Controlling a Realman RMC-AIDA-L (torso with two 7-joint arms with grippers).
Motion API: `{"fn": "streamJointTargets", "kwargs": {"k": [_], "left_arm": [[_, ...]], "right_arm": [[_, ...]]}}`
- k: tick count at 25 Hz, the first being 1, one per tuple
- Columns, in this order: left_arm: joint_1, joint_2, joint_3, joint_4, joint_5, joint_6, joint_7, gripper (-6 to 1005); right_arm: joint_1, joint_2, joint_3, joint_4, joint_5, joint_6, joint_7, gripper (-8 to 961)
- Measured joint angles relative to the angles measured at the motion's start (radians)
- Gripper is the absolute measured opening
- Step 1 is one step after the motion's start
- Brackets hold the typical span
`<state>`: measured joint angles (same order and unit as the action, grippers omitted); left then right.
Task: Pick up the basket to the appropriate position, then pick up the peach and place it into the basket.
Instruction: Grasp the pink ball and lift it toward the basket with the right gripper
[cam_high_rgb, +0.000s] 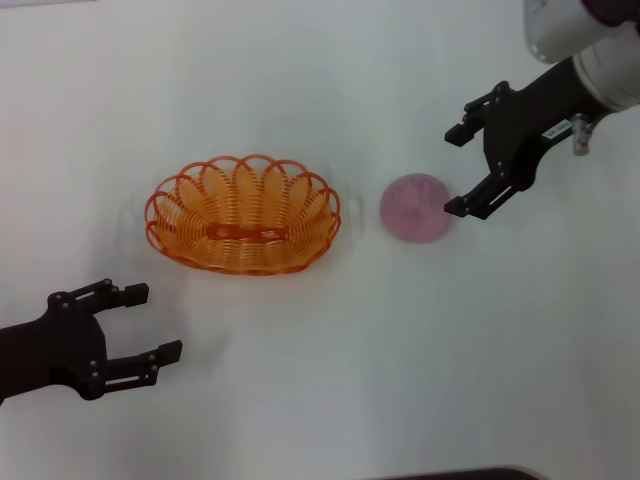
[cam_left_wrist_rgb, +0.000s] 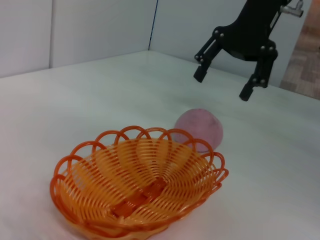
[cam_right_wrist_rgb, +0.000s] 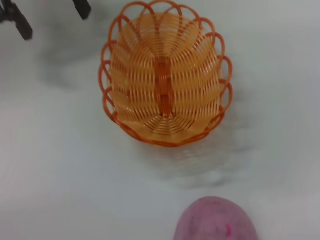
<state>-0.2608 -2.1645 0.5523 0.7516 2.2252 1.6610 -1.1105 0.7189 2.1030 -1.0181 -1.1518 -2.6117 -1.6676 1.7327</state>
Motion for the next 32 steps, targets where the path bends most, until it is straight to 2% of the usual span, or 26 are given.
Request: {"fn": "streamJointTargets", "kwargs": {"k": [11, 22, 32], "left_arm": [[0.0, 0.0, 0.0, 0.001, 0.001, -0.002, -0.007, 844], [-0.008, 0.0, 0.003, -0.001, 0.001, -0.001, -0.009, 844], [-0.008, 0.0, 0.001, 0.002, 0.001, 0.001, -0.011, 843]], "right_arm": [[-0.006, 0.002, -0.065, 0.04, 0.066, 0.082, 0.009, 946], [0.003, -0.006, -0.161, 0.214, 0.09, 0.251, 0.004, 945], [0.004, -0.005, -0.171, 0.227, 0.101, 0.274, 0.007, 945]]}}
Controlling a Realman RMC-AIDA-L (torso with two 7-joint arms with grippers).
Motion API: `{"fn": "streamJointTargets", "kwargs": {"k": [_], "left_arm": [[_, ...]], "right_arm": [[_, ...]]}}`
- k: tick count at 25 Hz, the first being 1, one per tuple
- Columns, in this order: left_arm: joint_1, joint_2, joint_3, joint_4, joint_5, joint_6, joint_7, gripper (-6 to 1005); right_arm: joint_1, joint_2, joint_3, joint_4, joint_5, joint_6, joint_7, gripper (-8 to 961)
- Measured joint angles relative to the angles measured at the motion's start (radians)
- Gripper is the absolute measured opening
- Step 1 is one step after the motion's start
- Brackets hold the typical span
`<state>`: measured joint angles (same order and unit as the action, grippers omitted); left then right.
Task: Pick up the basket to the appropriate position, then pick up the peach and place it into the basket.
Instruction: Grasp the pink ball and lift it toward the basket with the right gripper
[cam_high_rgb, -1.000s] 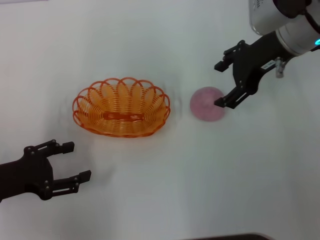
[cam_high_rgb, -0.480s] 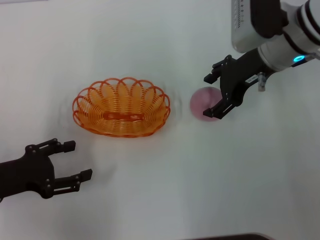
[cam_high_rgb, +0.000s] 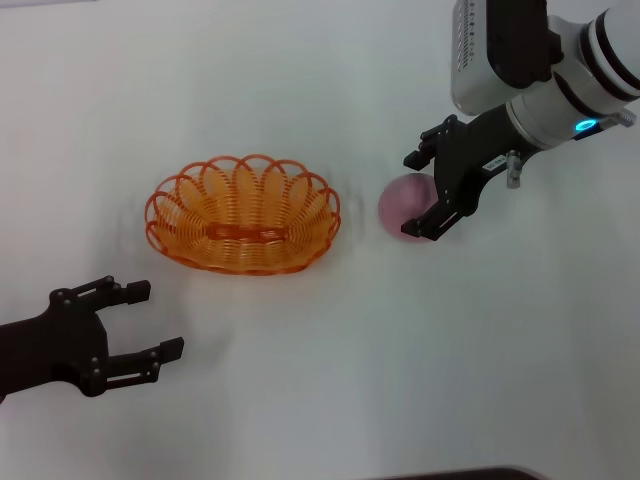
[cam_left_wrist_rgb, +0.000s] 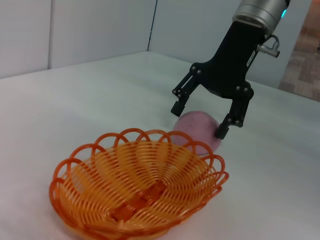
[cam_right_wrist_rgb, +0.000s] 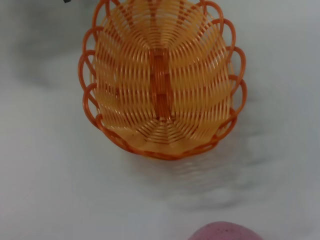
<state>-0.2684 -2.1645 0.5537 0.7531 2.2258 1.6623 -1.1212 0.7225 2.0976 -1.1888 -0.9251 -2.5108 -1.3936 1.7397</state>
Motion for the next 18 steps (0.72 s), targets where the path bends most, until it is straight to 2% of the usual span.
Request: {"fn": "streamJointTargets", "kwargs": {"k": [13, 16, 18], "left_arm": [[0.001, 0.0, 0.0, -0.002, 0.0, 0.0, 0.0, 843], [0.001, 0.0, 0.0, -0.002, 0.0, 0.001, 0.0, 843], [0.001, 0.0, 0.0, -0.002, 0.0, 0.0, 0.0, 843]], "right_arm": [[-0.006, -0.001, -0.01, -0.008, 0.014, 0.006, 0.012, 930], [-0.006, -0.002, -0.014, -0.008, 0.015, 0.007, 0.013, 744], [-0.007, -0.002, -0.015, -0.008, 0.015, 0.007, 0.014, 661]]}}
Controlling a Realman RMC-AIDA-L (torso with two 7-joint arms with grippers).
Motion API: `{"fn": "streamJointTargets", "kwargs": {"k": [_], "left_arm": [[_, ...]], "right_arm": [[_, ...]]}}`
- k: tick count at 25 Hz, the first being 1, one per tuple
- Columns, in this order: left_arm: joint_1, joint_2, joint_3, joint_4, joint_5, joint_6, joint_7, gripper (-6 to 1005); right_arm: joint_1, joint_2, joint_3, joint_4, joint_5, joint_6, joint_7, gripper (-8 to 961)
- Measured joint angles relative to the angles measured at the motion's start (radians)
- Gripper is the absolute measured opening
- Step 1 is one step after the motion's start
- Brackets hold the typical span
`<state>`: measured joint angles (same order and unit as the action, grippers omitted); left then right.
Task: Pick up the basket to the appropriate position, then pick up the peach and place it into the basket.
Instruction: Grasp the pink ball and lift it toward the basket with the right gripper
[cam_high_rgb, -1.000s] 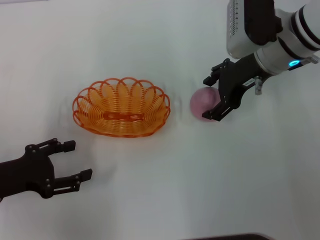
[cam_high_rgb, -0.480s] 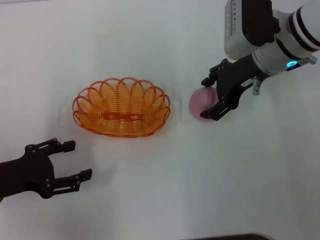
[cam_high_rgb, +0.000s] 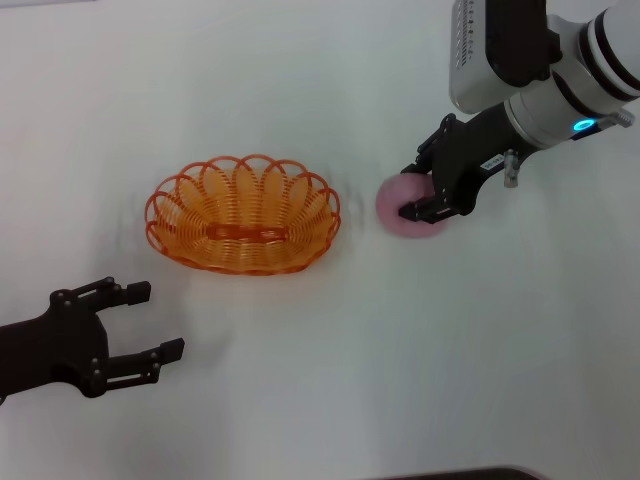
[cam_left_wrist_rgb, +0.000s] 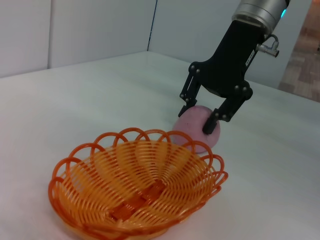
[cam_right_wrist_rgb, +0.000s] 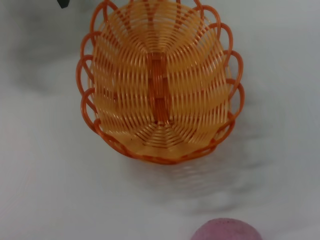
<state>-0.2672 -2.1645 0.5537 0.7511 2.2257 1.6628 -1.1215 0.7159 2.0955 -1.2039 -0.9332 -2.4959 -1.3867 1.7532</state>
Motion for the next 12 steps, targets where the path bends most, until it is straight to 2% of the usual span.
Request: {"fn": "streamJointTargets", "kwargs": {"k": [9, 12], "left_arm": [[-0.003, 0.001, 0.003, 0.005, 0.0, 0.0, -0.015, 843], [-0.003, 0.001, 0.001, 0.005, 0.0, 0.0, -0.015, 843]], "right_arm": [[-0.004, 0.0, 0.001, -0.001, 0.0, 0.003, 0.0, 322], [-0.004, 0.0, 0.001, -0.001, 0.0, 0.003, 0.0, 284]]}}
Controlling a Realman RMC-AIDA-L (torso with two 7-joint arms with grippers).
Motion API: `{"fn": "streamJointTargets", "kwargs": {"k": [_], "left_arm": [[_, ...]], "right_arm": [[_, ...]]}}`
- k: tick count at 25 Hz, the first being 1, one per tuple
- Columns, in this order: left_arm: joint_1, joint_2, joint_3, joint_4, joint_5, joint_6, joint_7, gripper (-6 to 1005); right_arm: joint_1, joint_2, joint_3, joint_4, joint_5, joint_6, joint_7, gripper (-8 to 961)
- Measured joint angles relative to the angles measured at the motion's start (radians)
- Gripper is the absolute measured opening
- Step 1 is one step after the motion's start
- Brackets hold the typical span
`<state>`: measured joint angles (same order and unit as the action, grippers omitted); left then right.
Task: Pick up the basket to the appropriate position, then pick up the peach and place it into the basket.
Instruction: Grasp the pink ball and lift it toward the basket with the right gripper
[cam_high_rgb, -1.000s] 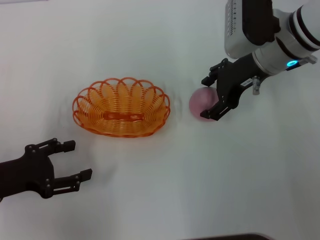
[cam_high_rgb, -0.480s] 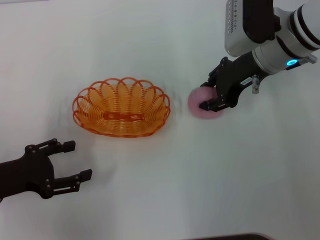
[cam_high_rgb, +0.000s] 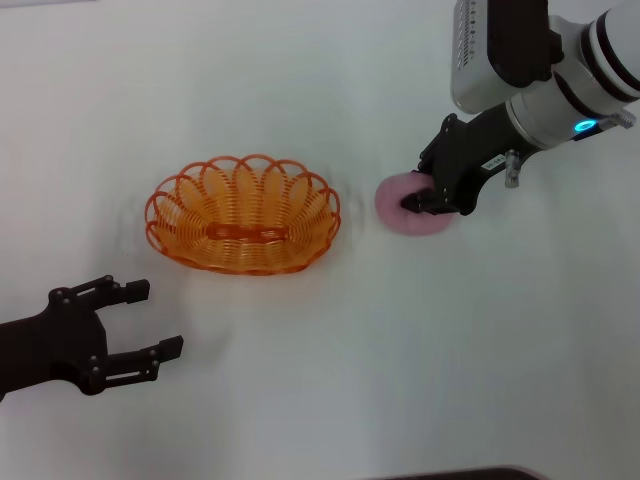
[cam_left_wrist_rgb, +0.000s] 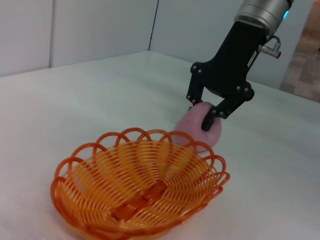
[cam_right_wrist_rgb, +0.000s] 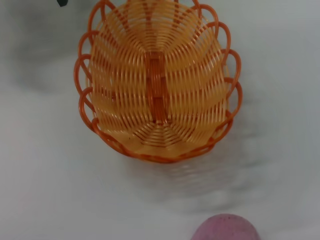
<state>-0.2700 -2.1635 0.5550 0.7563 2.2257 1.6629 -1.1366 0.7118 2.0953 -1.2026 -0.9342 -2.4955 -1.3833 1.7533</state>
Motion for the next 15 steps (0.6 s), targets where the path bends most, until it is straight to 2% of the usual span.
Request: {"fn": "streamJointTargets", "kwargs": {"k": [15], "left_arm": [[0.0, 0.001, -0.001, 0.0, 0.0, 0.0, 0.0, 843]], "right_arm": [[0.0, 0.0, 0.003, 0.0, -0.001, -0.001, 0.0, 199]]}}
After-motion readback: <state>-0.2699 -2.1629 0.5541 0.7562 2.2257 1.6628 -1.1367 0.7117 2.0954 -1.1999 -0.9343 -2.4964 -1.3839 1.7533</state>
